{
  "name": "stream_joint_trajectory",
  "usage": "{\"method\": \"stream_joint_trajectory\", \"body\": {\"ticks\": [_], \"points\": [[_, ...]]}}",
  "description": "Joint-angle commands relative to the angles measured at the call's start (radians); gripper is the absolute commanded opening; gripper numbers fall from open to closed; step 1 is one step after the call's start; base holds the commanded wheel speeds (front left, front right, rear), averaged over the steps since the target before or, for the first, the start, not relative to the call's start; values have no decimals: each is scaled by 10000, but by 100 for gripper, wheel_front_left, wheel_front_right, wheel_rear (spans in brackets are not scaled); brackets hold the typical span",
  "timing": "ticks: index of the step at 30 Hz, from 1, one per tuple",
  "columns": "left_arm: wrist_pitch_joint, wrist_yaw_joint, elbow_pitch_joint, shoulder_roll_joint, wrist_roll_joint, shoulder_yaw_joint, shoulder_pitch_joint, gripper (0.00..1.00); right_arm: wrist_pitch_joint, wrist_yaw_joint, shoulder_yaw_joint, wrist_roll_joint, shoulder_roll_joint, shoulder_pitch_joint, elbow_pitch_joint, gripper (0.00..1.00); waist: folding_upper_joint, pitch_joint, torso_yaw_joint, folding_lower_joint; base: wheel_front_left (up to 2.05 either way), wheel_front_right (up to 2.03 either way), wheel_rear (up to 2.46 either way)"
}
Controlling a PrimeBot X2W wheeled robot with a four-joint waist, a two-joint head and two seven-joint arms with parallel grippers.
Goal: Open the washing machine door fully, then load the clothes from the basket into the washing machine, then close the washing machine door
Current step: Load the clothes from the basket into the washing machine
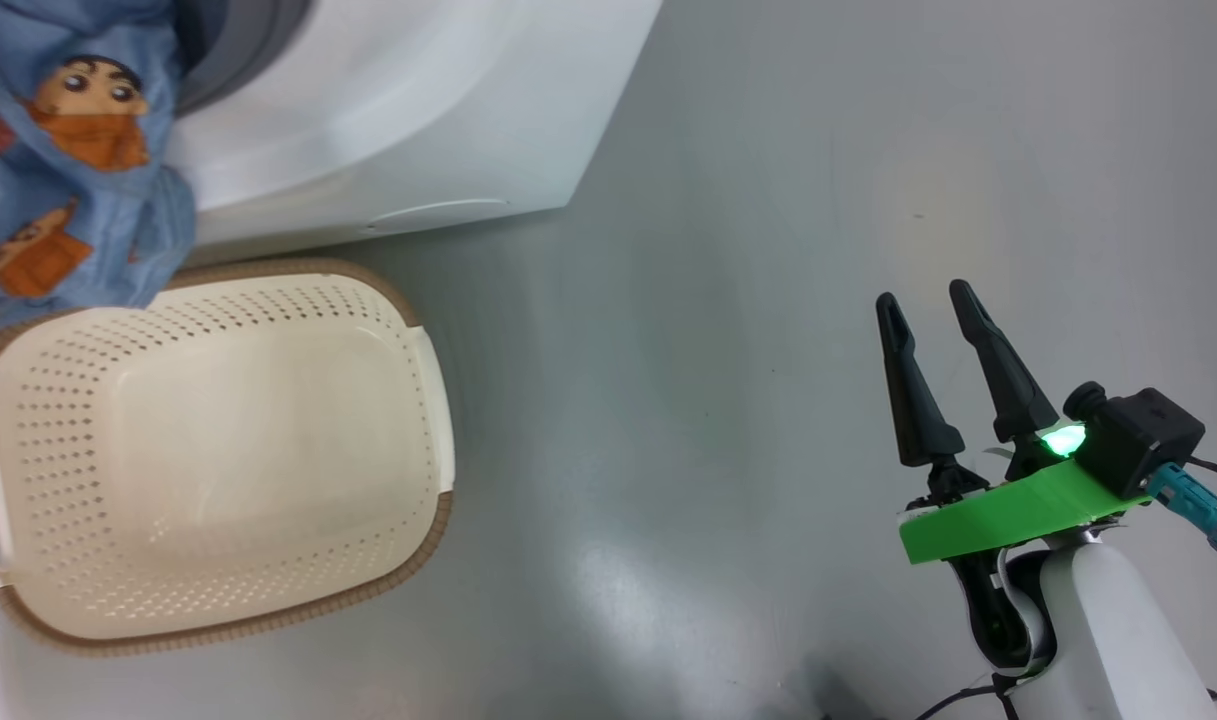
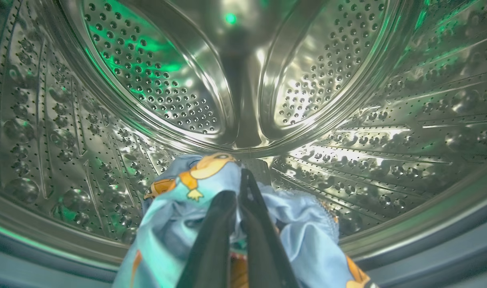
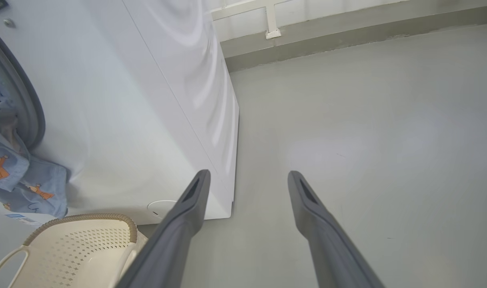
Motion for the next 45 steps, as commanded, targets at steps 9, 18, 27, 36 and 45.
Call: {"method": "stream_joint_trajectory", "body": {"ticks": [9, 18, 27, 36, 45], "points": [[-51, -16, 843, 946, -224, -497, -1619, 0, -49, 14, 458, -42, 187, -259, -284, 100, 0, 541, -498, 0, 0, 0, 0], [-51, 76, -1343, 1218, 1156, 1015, -2124, 0, -49, 14, 487, -35, 306, -402, -353, 100, 0, 926, -682, 0, 0, 0, 0], [-51, 26, -2190, 686, 2470, 2430, -1314, 0, -49, 14, 534, -40, 381, -538, -375, 100, 0, 1121, -716, 0, 0, 0, 0], [-51, -11, 739, 440, 2128, 1537, -1617, 43, -49, 14, 553, -58, 401, -507, -284, 100, 0, 955, -584, 0, 0, 0, 0], [-51, -14, 1807, 453, 1293, 471, -1872, 100, -49, 14, 559, -93, 372, -498, -241, 100, 0, 761, -426, 0, 0, 0, 0]]}}
